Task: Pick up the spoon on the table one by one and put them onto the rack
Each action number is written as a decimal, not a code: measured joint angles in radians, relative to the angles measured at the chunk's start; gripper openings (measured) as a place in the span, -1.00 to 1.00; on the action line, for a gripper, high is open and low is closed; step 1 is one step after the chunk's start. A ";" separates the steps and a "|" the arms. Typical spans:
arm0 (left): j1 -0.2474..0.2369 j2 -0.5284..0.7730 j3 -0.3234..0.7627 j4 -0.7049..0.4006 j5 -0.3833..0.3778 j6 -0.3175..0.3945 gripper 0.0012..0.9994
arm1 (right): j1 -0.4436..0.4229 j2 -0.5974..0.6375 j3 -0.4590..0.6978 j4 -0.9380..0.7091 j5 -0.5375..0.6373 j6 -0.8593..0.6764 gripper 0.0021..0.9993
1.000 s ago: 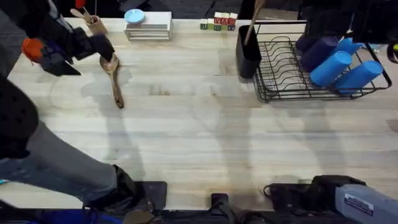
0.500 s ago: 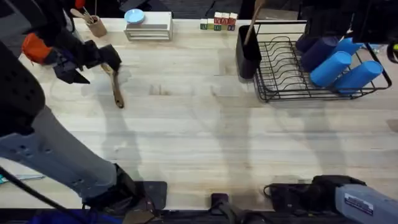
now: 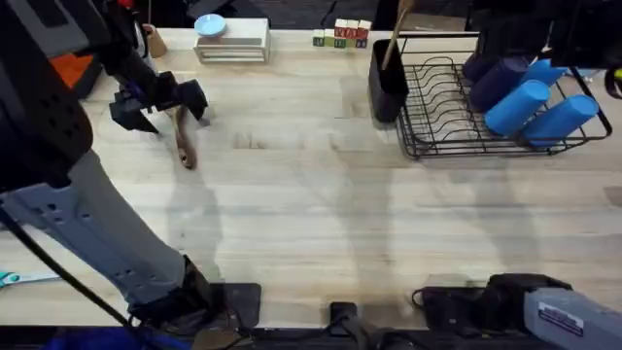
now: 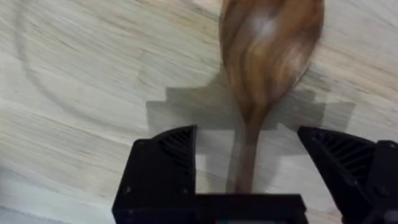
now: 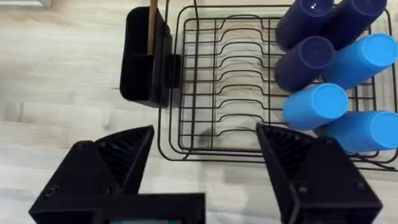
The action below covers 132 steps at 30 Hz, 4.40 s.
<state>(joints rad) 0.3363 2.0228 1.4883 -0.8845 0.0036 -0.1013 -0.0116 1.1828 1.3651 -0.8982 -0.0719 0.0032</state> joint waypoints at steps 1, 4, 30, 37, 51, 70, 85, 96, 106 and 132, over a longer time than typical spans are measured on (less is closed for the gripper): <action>0.000 0.003 0.004 -0.003 0.000 0.000 0.99 | 0.000 0.000 0.000 0.000 0.000 0.000 0.99; 0.000 0.005 0.008 -0.008 0.000 0.000 0.99 | 0.000 0.000 0.000 0.000 0.000 0.000 0.99; 0.000 0.005 0.011 0.005 -0.003 0.005 -0.90 | 0.000 0.000 0.000 0.000 0.000 0.000 1.00; -0.016 0.020 0.039 -0.032 -0.015 0.005 -0.92 | 0.000 0.000 0.000 0.001 0.000 0.000 0.99; -0.227 0.077 0.303 -0.263 0.012 0.005 -0.92 | 0.000 0.000 0.000 0.001 0.000 0.000 1.00; -0.455 0.077 0.535 -0.359 0.092 0.005 -0.92 | 0.000 0.000 0.000 0.001 0.000 0.000 0.99; -0.645 0.077 0.572 -0.359 0.270 0.065 -0.92 | 0.000 0.000 0.000 0.001 0.000 -0.015 0.99; -0.721 0.052 0.698 -0.220 0.274 0.068 -0.92 | 0.000 0.000 0.000 0.001 0.000 -0.027 0.99; -0.799 -0.021 0.705 0.000 0.303 0.060 -0.92 | 0.000 0.000 0.000 0.001 0.000 -0.030 0.99; -0.783 -0.021 0.705 0.095 0.435 0.124 -0.92 | 0.000 0.000 0.000 0.001 0.000 -0.031 0.99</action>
<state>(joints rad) -0.4468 2.0018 2.1938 -0.7892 0.4389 0.0228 -0.0116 1.1828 1.3651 -0.8974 -0.0719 -0.0273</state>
